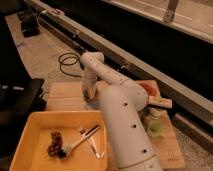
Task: Wipe table surface with sponge
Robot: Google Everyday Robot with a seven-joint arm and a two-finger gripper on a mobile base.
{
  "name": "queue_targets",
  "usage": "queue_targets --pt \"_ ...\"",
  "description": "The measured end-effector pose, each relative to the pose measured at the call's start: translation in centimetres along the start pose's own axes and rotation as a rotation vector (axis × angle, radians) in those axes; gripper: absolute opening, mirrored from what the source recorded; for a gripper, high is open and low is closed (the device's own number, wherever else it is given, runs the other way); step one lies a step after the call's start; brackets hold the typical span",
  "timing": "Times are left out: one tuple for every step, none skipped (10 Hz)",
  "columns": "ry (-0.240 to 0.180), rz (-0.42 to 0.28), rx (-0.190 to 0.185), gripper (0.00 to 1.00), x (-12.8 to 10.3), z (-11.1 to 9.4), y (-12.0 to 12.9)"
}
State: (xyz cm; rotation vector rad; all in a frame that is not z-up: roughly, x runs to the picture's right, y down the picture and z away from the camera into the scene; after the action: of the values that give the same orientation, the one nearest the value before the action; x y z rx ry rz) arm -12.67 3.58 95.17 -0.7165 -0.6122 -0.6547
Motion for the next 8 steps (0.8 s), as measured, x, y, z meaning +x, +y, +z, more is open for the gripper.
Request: queue_targets --pt "-0.023 -0.012 0.003 0.0 -1.1 0.1 0.4" --pt "-0.038 -0.01 0.001 0.0 -1.7 0.1 1.2" --pt "-0.054 -0.008 -0.005 0.0 -2.5 0.1 2.1" --pt "-0.073 0.0 -0.02 0.0 -3.4 0.2 3.2" --pt "-0.077 0.016 -0.033 0.0 -3.3 0.1 4.1" --pt "-0.076 0.046 -0.056 0.0 -2.4 -0.1 5.7" --pt "-0.071 0.071 -0.069 0.0 -1.4 -0.5 6.7" --pt "-0.061 0.1 -0.084 0.0 -0.2 -0.6 7.7"
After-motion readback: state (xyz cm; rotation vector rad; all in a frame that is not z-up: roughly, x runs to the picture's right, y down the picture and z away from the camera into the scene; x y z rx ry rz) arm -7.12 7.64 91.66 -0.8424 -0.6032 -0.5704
